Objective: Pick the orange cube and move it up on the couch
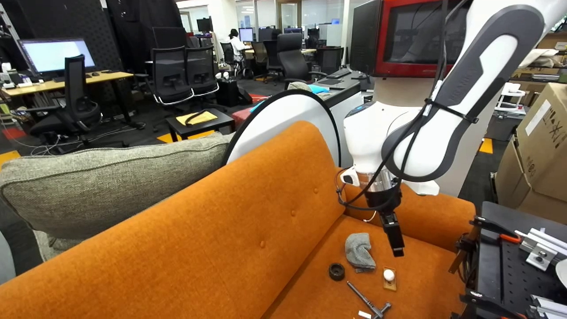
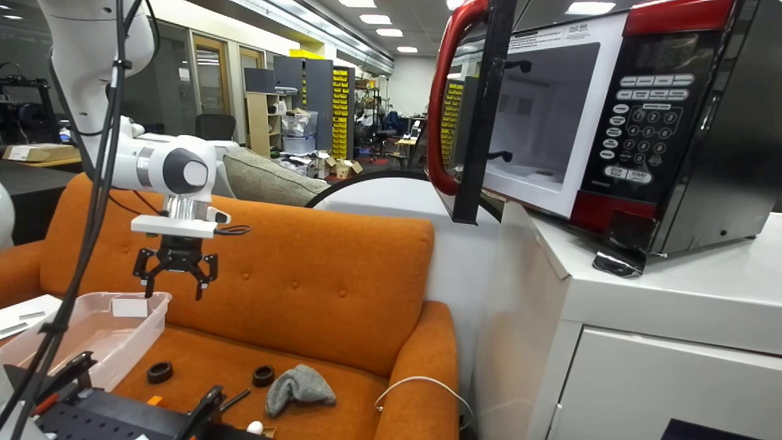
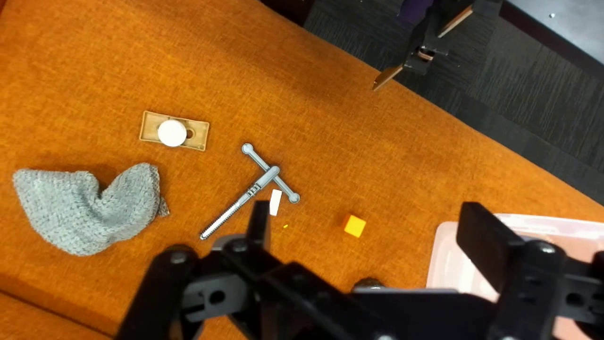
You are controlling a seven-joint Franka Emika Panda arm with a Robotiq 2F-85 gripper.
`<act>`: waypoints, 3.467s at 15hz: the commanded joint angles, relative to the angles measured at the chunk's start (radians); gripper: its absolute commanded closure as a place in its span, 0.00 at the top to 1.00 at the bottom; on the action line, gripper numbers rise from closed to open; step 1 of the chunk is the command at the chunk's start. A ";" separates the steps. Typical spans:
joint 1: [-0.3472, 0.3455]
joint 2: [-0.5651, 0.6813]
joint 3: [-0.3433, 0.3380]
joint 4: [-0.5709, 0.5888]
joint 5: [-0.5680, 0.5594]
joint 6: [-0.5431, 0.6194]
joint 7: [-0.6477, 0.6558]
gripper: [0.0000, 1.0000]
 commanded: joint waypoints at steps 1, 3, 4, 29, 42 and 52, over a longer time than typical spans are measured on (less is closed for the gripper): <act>-0.015 -0.005 0.015 0.002 -0.007 -0.003 0.005 1.00; -0.015 -0.007 0.015 0.000 -0.007 -0.004 0.005 1.00; -0.019 -0.006 0.023 -0.005 0.011 0.002 -0.004 1.00; -0.064 0.545 0.126 0.263 -0.027 0.155 -0.075 1.00; 0.003 0.900 0.090 0.571 -0.151 0.308 -0.023 1.00; 0.032 0.974 0.084 0.646 -0.137 0.355 0.021 1.00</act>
